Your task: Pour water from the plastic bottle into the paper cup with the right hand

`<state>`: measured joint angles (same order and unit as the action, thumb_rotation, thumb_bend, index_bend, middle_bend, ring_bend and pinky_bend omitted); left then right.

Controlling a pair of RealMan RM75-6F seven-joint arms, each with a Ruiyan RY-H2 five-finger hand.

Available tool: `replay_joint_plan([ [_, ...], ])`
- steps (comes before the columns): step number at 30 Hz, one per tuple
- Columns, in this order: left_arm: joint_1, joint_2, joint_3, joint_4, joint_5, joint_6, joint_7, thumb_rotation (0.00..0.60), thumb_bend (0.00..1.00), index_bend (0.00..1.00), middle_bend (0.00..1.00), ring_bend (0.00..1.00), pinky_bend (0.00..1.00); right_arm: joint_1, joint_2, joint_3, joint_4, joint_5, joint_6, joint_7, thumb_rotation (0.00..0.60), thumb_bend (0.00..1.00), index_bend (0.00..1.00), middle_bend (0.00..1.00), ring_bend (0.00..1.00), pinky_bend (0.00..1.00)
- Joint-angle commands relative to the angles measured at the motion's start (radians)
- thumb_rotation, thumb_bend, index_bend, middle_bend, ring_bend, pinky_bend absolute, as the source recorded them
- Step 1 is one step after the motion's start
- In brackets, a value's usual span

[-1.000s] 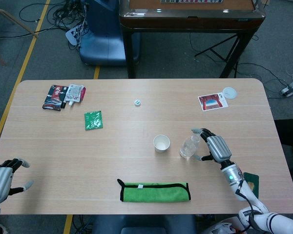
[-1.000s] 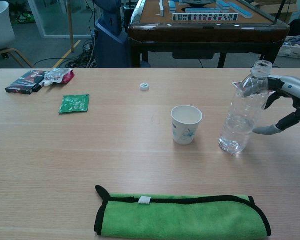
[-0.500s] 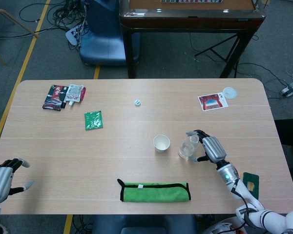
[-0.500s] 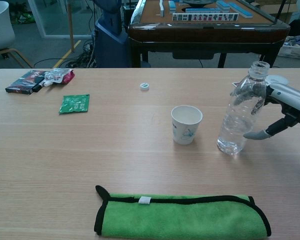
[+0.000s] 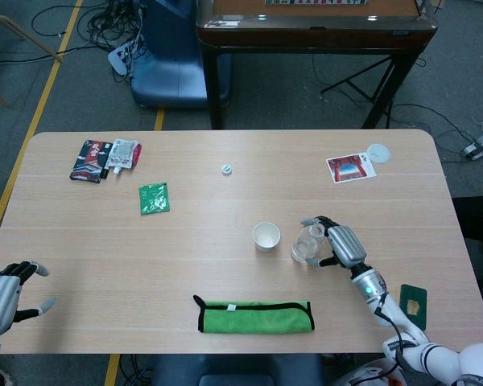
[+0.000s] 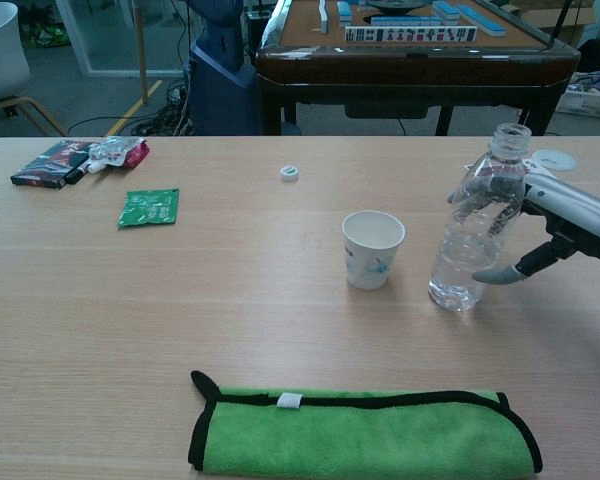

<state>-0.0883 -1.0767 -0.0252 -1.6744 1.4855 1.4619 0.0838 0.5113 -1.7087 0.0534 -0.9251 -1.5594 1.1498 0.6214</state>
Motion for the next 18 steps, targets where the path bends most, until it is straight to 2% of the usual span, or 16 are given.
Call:
replay_joint_plan([
  [1, 0.000, 0.000, 0.000, 0.000, -0.002, -0.002, 0.001, 0.600, 0.11, 0.44, 0.39, 0.36, 0.56, 0.004, -0.009, -0.005, 0.013, -0.004, -0.001, 0.020, 0.600, 0.00, 0.26, 0.30, 0.19, 0.35],
  [18, 0.000, 0.001, 0.001, -0.003, -0.003, -0.005, 0.003, 0.600, 0.11, 0.44, 0.39, 0.36, 0.56, 0.023, -0.028, -0.023, 0.032, -0.007, -0.024, 0.082, 0.600, 0.00, 0.26, 0.33, 0.21, 0.35],
])
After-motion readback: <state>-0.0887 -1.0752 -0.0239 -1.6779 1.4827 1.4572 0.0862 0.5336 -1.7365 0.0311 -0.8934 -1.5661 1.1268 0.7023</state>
